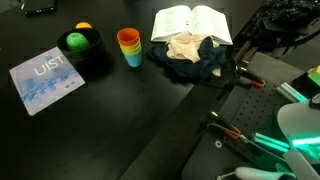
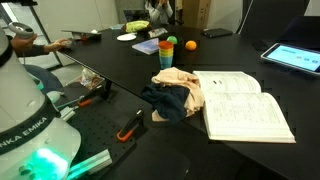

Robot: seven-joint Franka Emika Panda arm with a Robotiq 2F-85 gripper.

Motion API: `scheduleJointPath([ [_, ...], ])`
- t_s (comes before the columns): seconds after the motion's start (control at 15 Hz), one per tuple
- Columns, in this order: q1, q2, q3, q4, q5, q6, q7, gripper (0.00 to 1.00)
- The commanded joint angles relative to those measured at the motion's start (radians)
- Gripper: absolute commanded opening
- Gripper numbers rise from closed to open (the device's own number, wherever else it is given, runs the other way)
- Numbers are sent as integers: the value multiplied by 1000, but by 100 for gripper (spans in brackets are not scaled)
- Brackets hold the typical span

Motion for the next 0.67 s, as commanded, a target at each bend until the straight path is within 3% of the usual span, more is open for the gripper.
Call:
scheduleJointPath([
  [0.0, 37, 91, 25, 27, 48, 140, -37, 100],
  [0.6, 86, 286, 58, 53, 25, 320, -113, 100],
])
